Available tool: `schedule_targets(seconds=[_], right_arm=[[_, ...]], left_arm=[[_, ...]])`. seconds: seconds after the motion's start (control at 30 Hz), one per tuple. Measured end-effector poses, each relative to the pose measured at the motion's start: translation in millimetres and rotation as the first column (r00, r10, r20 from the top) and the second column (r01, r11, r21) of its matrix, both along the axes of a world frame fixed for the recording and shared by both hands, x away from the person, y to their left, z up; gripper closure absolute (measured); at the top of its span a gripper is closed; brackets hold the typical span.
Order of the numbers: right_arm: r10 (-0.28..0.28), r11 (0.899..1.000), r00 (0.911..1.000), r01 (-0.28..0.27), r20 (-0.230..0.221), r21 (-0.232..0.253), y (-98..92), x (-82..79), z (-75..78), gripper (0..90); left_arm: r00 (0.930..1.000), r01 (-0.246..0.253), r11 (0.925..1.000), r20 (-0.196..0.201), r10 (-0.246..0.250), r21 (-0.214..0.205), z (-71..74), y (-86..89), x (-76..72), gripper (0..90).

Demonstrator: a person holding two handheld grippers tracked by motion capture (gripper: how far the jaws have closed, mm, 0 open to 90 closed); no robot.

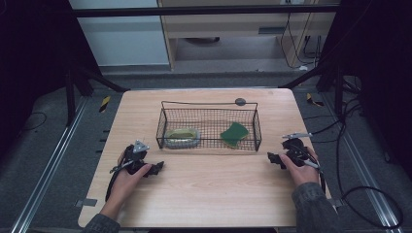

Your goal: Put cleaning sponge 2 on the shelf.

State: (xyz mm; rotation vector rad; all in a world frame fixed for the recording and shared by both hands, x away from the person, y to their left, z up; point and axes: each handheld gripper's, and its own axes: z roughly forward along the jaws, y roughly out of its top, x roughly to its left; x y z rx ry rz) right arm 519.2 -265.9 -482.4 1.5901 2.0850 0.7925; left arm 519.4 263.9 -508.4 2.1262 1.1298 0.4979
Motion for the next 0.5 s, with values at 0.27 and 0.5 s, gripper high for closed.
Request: schedule_targets(seconds=[0.27, 0.5], right_arm=[[-0.019, 1.0, 0.9998, 0.019, 0.008, -0.006, 8.1, 8.4, -14.6, 10.1], [0.005, 1.0, 0.9953, -0.004, 0.096, -0.003, 11.4, 6.9, -28.3, 1.9]], left_arm=[[1.0, 0.0, 1.0, 0.0, 0.0, 0.0, 0.0, 0.0, 0.0, 0.0], [1.0, 0.0, 1.0, 0.0, 0.0, 0.0, 0.0, 0.0, 0.0, 0.0]])
